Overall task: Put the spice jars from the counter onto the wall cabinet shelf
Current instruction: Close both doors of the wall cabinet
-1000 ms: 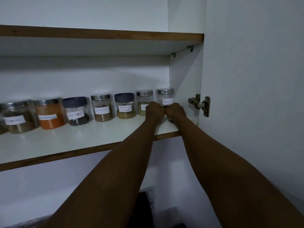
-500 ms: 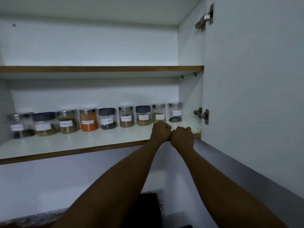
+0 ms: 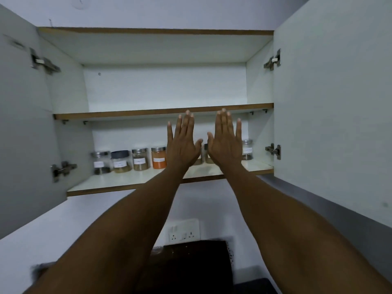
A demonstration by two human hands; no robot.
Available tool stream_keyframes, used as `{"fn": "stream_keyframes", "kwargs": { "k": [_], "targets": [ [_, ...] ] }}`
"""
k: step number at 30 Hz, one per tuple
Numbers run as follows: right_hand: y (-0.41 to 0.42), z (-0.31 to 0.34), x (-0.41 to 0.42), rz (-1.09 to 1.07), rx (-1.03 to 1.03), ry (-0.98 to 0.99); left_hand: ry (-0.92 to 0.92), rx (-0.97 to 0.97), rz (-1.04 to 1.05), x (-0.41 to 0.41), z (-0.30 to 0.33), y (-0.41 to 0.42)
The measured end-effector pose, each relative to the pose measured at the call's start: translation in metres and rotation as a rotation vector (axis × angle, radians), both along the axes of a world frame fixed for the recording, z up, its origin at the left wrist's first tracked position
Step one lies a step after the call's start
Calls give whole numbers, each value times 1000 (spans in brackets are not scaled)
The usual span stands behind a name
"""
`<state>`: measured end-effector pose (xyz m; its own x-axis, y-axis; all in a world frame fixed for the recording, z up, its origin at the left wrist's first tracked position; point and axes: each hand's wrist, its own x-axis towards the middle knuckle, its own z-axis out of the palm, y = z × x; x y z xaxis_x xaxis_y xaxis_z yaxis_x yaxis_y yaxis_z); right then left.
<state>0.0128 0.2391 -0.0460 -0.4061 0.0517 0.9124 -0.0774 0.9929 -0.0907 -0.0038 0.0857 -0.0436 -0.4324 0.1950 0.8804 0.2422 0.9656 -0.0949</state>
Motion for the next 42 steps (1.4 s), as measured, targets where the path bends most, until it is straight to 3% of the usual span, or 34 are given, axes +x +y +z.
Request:
{"fn": "stream_keyframes", "kwargs": {
  "k": [6,10,14,22,27,33,36,39,42],
  "targets": [
    [-59,11,37,131,-46,-42,105,46,132,54,24,-52],
    [-142,4,61,524,-122,-219,199,227,279,108,42,-115],
    [-244,-6,116,1010,-29,-309,372,394,536,184,48,-199],
    [-391,-25,237,1417,19,-512,569,790,858,297,47,-315],
    [-432,-32,288,1497,42,-564,441,1147,470,342,28,-357],
    [-403,-39,307,1358,32,-419,374,822,492,363,23,-306],
    [-356,-44,287,1316,-243,-250,364,623,396,344,21,-251],
    [-295,-46,249,1234,-395,-62,301,506,196,303,17,-199],
    [-234,-49,192,1182,-626,-71,68,537,-61,231,15,-144]
  ]
}}
